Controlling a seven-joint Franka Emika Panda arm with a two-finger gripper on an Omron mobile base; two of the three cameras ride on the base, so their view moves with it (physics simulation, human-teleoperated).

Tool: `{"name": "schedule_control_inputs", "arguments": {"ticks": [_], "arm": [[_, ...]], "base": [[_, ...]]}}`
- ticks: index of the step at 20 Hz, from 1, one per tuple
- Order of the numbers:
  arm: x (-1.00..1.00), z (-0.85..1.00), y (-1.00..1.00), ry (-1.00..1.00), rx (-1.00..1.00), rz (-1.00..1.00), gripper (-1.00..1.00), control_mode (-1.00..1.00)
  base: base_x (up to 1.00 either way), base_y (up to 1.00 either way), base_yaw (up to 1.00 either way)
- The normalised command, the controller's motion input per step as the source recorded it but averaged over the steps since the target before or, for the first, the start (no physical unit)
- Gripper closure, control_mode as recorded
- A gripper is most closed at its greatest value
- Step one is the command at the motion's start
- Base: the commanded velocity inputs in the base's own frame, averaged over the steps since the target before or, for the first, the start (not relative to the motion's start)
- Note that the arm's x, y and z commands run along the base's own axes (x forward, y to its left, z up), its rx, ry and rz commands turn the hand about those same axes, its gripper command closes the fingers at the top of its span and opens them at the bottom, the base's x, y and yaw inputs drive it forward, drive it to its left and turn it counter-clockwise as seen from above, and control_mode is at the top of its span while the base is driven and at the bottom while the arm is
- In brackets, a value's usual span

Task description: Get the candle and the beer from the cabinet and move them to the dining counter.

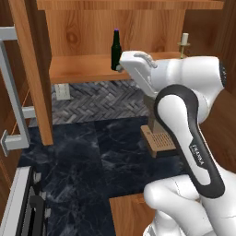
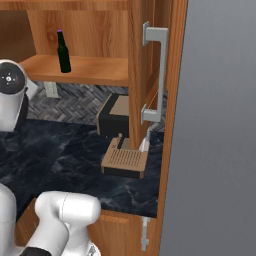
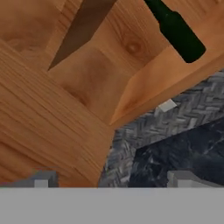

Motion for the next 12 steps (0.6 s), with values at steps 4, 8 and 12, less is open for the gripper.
{"name": "schedule_control_inputs", "arguments": {"ticks": [4, 8, 12], "arm": [[0.0, 0.05, -0.51, -0.01, -0.12, -0.19, -1.0, -1.0], [0.0, 0.0, -0.47, 0.0, -0.12, -0.18, -1.0, -1.0], [0.03, 0.01, -0.41, 0.01, -0.14, -0.23, -1.0, -1.0]], "base": [[0.0, 0.0, 0.0], [0.0, 0.0, 0.0], [0.0, 0.0, 0.0]]}}
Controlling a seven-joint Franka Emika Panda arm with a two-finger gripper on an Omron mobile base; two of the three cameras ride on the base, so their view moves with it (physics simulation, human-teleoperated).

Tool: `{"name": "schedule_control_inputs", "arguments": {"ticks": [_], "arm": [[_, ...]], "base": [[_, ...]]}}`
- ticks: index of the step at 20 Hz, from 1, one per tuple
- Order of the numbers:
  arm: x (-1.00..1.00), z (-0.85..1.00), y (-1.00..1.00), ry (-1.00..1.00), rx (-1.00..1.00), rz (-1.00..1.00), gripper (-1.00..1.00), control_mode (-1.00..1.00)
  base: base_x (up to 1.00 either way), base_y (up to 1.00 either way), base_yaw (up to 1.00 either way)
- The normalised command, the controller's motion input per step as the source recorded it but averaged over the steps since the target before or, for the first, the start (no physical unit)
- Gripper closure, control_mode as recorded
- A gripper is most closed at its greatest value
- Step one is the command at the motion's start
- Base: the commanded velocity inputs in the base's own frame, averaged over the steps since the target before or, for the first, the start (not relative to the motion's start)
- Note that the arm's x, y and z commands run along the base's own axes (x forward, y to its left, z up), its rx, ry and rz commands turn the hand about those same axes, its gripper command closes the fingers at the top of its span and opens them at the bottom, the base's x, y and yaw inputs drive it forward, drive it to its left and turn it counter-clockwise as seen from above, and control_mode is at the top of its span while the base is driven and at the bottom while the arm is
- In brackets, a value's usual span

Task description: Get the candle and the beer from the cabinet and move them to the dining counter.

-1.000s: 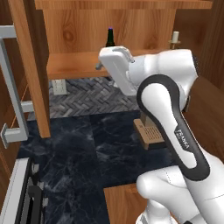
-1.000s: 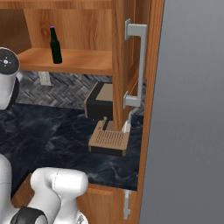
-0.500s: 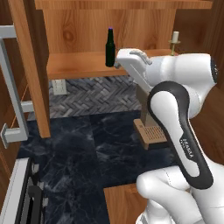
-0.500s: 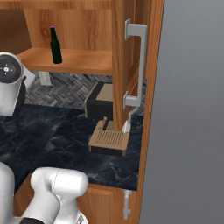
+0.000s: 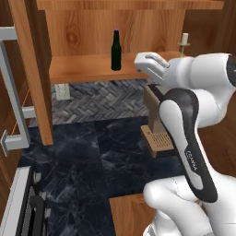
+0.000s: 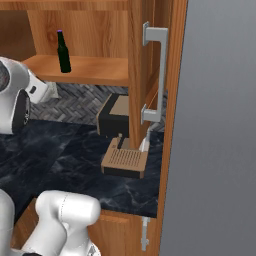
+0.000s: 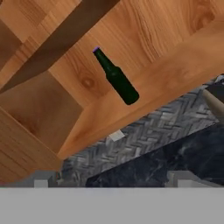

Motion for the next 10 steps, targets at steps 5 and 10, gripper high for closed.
{"name": "schedule_control_inputs", "arguments": {"ticks": [5, 10], "arm": [[0.18, 0.08, -0.17, 0.0, -0.21, -0.16, -1.0, -1.0], [0.15, 0.21, -0.05, 0.06, -0.19, -0.12, -1.0, -1.0]], "base": [[0.0, 0.0, 0.0], [0.0, 0.0, 0.0]]}}
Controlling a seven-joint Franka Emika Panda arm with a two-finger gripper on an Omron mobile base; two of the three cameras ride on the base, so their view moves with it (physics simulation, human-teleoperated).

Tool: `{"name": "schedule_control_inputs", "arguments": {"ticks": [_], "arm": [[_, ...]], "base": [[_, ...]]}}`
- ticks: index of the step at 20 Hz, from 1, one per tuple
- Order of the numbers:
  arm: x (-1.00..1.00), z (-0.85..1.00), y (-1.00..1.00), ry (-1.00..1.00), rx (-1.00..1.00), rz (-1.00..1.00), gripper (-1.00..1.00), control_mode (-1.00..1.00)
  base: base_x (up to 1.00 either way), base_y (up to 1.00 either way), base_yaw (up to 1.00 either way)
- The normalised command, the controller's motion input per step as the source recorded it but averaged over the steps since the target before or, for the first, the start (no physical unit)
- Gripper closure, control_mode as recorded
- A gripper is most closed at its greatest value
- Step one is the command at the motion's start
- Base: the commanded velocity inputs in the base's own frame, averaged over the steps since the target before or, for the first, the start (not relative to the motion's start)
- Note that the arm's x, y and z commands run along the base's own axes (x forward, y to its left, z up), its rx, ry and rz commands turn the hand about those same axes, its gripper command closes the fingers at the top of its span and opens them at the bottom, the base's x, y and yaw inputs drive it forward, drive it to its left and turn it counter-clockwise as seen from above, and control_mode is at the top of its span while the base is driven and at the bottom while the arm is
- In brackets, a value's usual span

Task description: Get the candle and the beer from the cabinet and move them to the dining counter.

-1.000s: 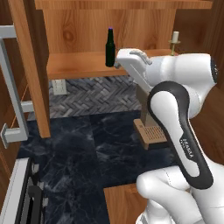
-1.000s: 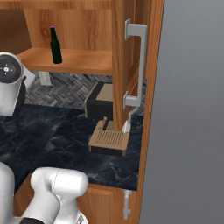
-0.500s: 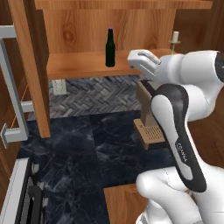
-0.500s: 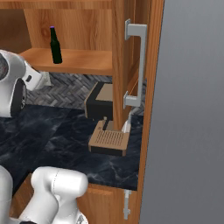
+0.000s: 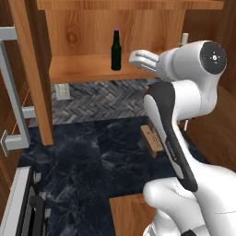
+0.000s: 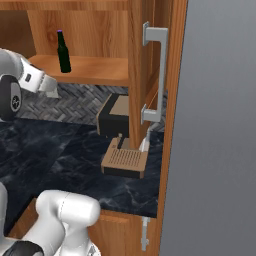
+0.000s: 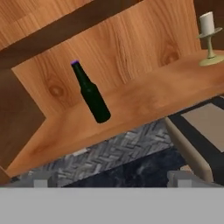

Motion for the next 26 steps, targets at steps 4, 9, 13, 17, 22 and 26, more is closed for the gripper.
{"name": "schedule_control_inputs", "arguments": {"ticks": [4, 9, 13, 17, 22, 26], "arm": [[0.2, 0.19, 0.0, 0.04, -0.13, -0.01, -1.0, -1.0], [0.14, 0.15, 0.0, 0.03, -0.13, 0.01, -1.0, -1.0], [0.18, -0.04, 0.01, 0.1, -0.15, 0.06, -1.0, -1.0], [0.25, -0.07, 0.05, 0.0, -0.13, 0.11, -1.0, -1.0], [0.34, -0.08, 0.09, 0.01, -0.03, 0.15, -1.0, -1.0], [0.33, -0.09, 0.1, 0.0, -0.07, 0.08, -1.0, -1.0]], "base": [[0.0, 0.0, 0.0], [0.0, 0.0, 0.0], [0.0, 0.0, 0.0], [0.0, 0.0, 0.0], [0.0, 0.0, 0.0], [0.0, 0.0, 0.0]]}}
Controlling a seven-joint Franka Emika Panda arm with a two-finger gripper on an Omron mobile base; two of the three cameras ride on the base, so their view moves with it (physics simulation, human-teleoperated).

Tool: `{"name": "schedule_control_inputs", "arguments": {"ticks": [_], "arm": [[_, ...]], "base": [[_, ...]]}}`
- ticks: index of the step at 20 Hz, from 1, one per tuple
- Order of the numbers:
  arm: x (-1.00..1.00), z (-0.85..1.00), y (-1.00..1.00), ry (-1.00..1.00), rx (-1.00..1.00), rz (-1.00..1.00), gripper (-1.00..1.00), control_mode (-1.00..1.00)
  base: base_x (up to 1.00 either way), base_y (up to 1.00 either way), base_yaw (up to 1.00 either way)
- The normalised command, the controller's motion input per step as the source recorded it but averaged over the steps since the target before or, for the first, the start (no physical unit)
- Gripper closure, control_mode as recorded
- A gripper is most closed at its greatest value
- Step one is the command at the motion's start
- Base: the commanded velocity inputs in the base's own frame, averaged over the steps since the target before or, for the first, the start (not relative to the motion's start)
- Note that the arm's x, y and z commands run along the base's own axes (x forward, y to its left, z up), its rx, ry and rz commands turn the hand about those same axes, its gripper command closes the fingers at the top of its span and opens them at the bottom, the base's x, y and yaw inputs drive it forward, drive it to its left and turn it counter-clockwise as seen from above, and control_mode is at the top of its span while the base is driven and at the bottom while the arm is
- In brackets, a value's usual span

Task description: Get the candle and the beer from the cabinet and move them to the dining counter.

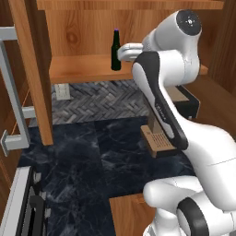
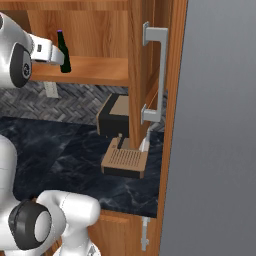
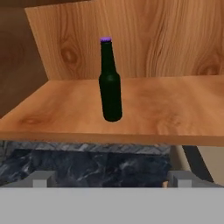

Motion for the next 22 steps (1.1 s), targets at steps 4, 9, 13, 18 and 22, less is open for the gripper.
{"name": "schedule_control_inputs", "arguments": {"ticks": [4, 9, 13, 18, 22], "arm": [[0.37, -0.12, 0.03, -0.02, -0.09, 0.0, -1.0, -1.0], [0.46, -0.01, 0.0, -0.03, -0.01, -0.03, -1.0, -1.0], [0.37, 0.0, 0.01, -0.01, 0.02, -0.01, -1.0, -1.0], [0.34, -0.09, 0.07, 0.0, 0.02, 0.0, -1.0, -1.0], [0.33, -0.08, 0.12, 0.0, 0.0, 0.0, -1.0, -1.0]], "base": [[0.0, 0.0, 0.0], [0.0, 0.0, 0.0], [0.0, 0.0, 0.0], [0.0, 0.0, 0.0], [0.0, 0.0, 0.0]]}}
